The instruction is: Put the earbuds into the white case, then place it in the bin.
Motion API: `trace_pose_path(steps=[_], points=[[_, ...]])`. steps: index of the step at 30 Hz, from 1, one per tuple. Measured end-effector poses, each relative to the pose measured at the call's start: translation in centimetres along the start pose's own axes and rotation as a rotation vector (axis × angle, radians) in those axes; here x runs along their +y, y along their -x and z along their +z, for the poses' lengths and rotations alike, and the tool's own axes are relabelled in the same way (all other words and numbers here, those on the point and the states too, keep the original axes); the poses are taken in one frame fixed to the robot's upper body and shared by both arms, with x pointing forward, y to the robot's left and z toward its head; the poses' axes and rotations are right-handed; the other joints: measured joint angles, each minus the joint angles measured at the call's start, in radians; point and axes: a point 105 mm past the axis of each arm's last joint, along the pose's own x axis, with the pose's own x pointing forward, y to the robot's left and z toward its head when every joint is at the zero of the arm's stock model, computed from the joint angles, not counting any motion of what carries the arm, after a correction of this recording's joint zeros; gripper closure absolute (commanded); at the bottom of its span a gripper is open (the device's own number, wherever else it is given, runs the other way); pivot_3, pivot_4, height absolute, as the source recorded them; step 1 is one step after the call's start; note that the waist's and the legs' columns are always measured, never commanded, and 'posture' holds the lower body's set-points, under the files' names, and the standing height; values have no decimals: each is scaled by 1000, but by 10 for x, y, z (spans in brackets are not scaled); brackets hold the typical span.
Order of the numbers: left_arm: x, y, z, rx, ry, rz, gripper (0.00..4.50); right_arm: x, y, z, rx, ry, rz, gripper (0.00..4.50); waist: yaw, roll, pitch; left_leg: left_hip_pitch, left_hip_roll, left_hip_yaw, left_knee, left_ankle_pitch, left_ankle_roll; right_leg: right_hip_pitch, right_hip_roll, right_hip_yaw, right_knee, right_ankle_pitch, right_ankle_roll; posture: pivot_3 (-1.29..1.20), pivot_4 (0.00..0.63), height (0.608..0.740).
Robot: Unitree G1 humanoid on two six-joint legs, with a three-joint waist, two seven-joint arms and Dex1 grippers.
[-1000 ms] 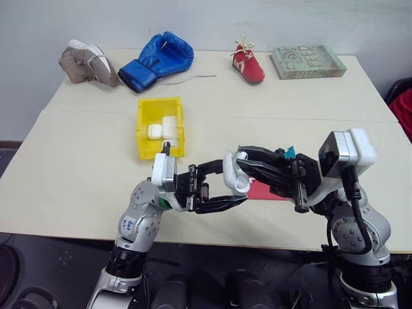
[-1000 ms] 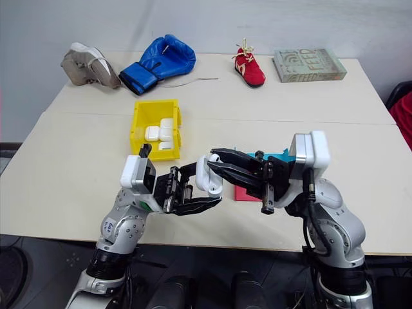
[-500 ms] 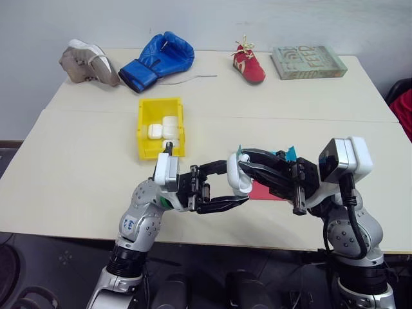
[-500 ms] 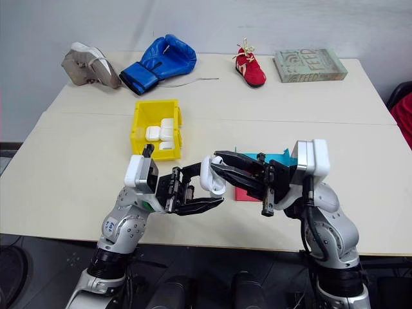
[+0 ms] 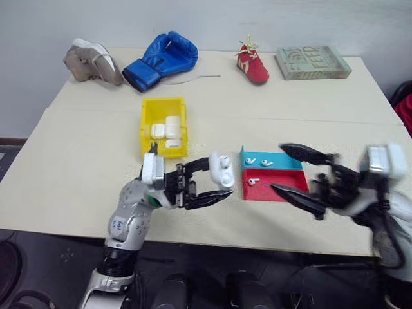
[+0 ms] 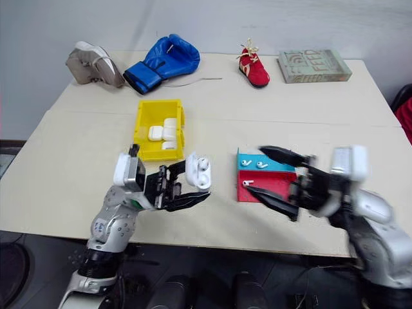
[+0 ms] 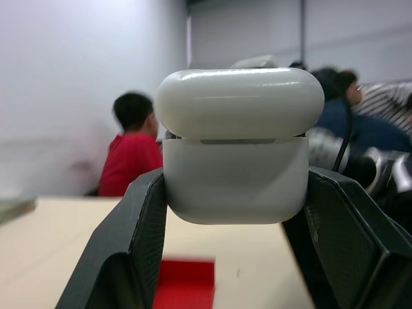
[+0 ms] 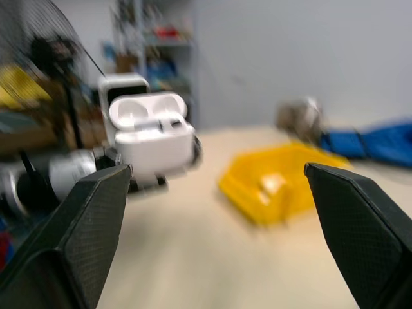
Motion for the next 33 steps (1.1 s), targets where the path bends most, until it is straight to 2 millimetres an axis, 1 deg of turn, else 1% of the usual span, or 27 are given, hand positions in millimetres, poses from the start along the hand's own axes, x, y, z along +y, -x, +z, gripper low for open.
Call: trace_pose_path(steps=[1,3,4,5,8,10,12,14,15,17,19,21,23,25,27,28,30,31,33], points=[[2,11,-4,30,3,27,1722,-5,21,-8,69,9,-66,30,3,0,0,0,0,0,0,0,0,1,0,0,-1,0,0,0,150,740],[2,22,-6,57,-5,49,1722,-14,53,-23,172,21,-167,30,4,0,0,0,0,1,1,0,1,1,0,1,-2,0,0,0,150,740],[2,23,-5,57,-15,52,1722,-17,68,-31,218,27,-213,30,4,0,0,1,0,2,2,0,2,2,0,2,-3,0,1,0,150,740],[2,23,-5,56,-18,51,1722,-19,78,-36,246,32,-236,30,3,0,0,2,0,2,2,0,2,4,0,3,-4,1,1,0,150,740],[2,24,-5,55,-19,54,1722,-26,114,-56,371,39,-336,30,0,0,0,4,0,2,1,0,2,5,0,3,-4,1,1,0,150,740],[2,24,-5,55,-19,58,1722,-29,128,-66,423,26,-394,30,-7,0,0,4,0,2,0,0,2,4,0,3,-3,1,1,0,150,740],[2,24,-6,56,-17,64,1722,-35,128,-69,453,30,-416,30,-17,1,-1,4,0,3,0,0,2,3,0,4,-3,1,1,0,150,740],[2,24,-6,54,-17,65,1722,-42,120,-65,464,43,-410,30,-23,1,-1,4,0,3,1,1,1,3,0,4,-2,1,1,0,150,740],[2,24,-6,56,-16,68,1722,-48,110,-64,482,58,-382,30,-28,1,-1,4,1,4,1,1,1,3,0,5,-1,1,1,0,150,740],[1,23,-6,55,-15,66,1722,-59,80,-55,518,131,-286,30,-34,2,-1,4,1,4,1,1,0,3,0,5,0,1,1,0,150,740],[1,22,-6,52,-13,62,1722,-69,42,-38,543,254,-165,30,-38,3,-1,3,1,3,2,2,-1,0,0,5,2,1,1,0,150,740],[1,19,-6,47,-10,59,1722,-77,12,-26,531,288,-85,30,-34,2,-1,3,1,2,1,2,-1,-1,1,4,3,1,1,0,150,740],[0,17,-7,41,-6,55,1722,-80,-4,-23,539,283,-31,30,-22,2,0,1,1,1,1,2,-1,-2,0,3,1,1,1,0,150,740],[0,17,-8,38,-4,61,1722,-90,-24,-27,578,294,34,30,-18,2,0,-1,0,1,1,1,0,-2,-1,2,-1,1,1,0,150,740],[-1,13,-9,31,0,57,1722,-103,-47,-31,633,308,81,30,-22,2,0,-1,0,2,2,1,0,-2,-2,2,-3,1,1,0,150,740],[-2,11,-10,25,2,52,1722,-107,-53,-32,653,316,98,30,-21,2,0,-1,0,1,2,1,0,-2,-2,2,-3,1,1,0,150,740],[-3,10,-10,25,5,53,1722,-113,-67,-39,713,344,152,420,-22,2,0,-1,0,1,1,1,0,-3,-2,1,-3,1,1,0,150,740],[-3,10,-10,24,3,55,1722,-116,-70,-44,738,354,172,662,-21,2,0,-1,0,1,0,1,0,-3,-2,0,-3,1,1,0,150,740],[-3,10,-9,23,-2,62,1722,-120,-73,-55,793,379,210,1357,-21,2,0,-2,0,1,0,1,0,-3,-2,0,-3,1,1,0,150,740]])
